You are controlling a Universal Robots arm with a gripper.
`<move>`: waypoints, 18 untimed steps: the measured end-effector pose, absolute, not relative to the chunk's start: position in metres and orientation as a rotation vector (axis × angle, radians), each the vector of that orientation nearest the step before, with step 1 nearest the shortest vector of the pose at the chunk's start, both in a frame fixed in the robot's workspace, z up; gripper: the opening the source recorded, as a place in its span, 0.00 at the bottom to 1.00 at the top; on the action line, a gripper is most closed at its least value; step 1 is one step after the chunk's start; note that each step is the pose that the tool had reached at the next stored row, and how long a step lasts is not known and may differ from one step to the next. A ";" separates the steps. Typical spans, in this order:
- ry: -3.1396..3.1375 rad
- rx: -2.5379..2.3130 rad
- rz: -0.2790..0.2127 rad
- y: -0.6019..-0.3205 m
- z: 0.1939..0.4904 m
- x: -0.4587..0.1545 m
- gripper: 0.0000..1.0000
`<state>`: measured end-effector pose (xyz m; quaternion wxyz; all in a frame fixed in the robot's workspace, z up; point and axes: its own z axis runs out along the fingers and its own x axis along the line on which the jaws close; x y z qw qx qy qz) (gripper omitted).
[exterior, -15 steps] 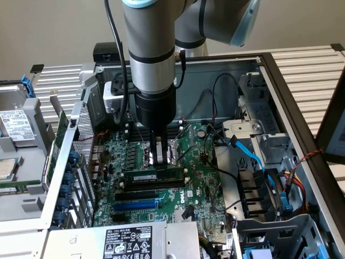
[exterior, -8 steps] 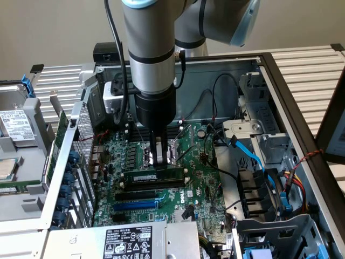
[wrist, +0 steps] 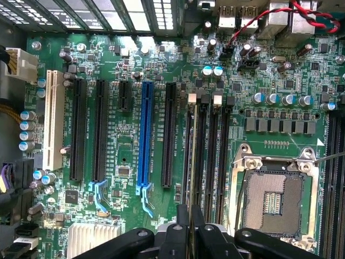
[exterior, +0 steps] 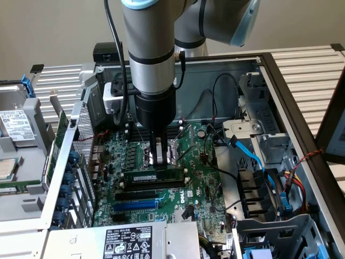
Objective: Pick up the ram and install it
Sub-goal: 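Insert the ram into the slot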
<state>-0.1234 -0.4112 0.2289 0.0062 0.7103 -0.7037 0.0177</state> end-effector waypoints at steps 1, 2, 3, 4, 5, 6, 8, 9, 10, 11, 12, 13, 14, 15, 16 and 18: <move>-2.202 2.223 0.055 -0.411 0.229 -0.123 0.14; -2.202 2.223 0.055 -0.411 0.229 -0.123 0.14; -2.202 2.223 0.055 -0.411 0.229 -0.123 0.14; -2.202 2.223 0.055 -0.411 0.229 -0.123 0.14; -2.202 2.223 0.055 -0.411 0.229 -0.123 0.14; -2.202 2.223 0.056 -0.411 0.229 -0.123 0.14; -2.202 2.223 0.056 -0.411 0.229 -0.123 0.14; -2.202 2.223 0.056 -0.412 0.229 -0.123 0.14; -2.202 2.223 0.056 -0.412 0.229 -0.123 0.14; -2.202 2.223 0.056 -0.412 0.229 -0.123 0.14; -2.202 2.223 0.056 -0.412 0.229 -0.123 0.14; -2.202 2.223 0.057 -0.412 0.229 -0.123 0.14; -2.202 2.223 0.057 -0.412 0.229 -0.123 0.14; -2.202 2.223 0.058 -0.412 0.229 -0.123 0.14; -2.202 2.223 0.059 -0.412 0.229 -0.123 0.14; -2.202 2.223 0.060 -0.412 0.229 -0.123 0.14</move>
